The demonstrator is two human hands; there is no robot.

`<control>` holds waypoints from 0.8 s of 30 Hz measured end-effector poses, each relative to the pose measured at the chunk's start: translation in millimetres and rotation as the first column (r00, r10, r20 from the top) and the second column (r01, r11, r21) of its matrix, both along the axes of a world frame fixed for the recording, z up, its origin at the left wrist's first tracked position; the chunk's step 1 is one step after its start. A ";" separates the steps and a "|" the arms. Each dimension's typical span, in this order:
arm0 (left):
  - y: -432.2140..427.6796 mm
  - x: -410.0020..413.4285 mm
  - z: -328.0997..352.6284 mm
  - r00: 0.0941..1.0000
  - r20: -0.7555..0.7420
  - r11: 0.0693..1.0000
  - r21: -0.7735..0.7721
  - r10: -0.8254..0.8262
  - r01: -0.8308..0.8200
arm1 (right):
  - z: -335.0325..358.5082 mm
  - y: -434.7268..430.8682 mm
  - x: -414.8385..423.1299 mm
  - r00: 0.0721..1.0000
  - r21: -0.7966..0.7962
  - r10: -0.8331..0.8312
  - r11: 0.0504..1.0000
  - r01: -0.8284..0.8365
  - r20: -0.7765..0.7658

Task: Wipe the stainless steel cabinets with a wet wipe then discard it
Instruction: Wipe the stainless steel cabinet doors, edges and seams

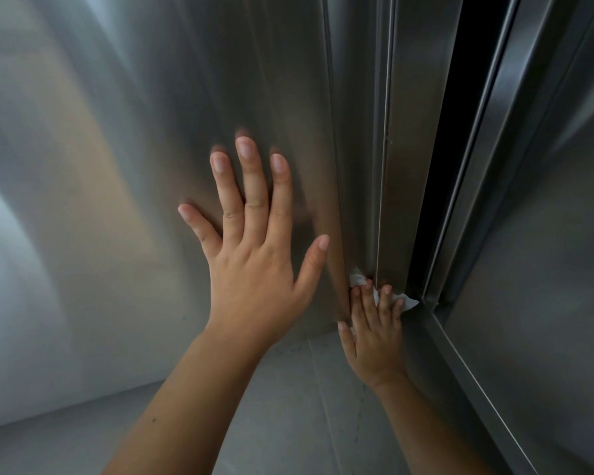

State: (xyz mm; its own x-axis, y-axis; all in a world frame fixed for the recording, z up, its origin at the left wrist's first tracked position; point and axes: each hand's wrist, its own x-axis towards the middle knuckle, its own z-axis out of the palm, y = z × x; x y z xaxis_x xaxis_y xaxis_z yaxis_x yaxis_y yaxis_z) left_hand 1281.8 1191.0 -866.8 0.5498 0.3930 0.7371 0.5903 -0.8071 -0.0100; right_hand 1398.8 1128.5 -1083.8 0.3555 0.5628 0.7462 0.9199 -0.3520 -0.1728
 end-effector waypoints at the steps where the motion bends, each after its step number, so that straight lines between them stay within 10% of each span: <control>1: 0.3 0.0 0.0 1.000 -0.001 1.000 -0.005 0.003 -0.003 | -0.3 0.4 -0.2 1.000 -0.008 -0.003 1.000 0.003 -0.012; 24: 0.2 0.1 -1.4 0.999 0.038 1.000 -0.011 -0.009 0.009 | 113.8 11.1 10.6 0.996 0.091 0.089 0.992 -0.089 0.013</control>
State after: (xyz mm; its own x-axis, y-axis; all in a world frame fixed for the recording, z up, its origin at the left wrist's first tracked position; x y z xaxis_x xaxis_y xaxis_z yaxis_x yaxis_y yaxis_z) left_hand 1281.9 1191.3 -868.2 0.5247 0.3967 0.7532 0.5828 -0.8123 0.0218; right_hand 1409.4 1139.5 -970.0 0.3005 0.5209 0.7990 0.9485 -0.2517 -0.1926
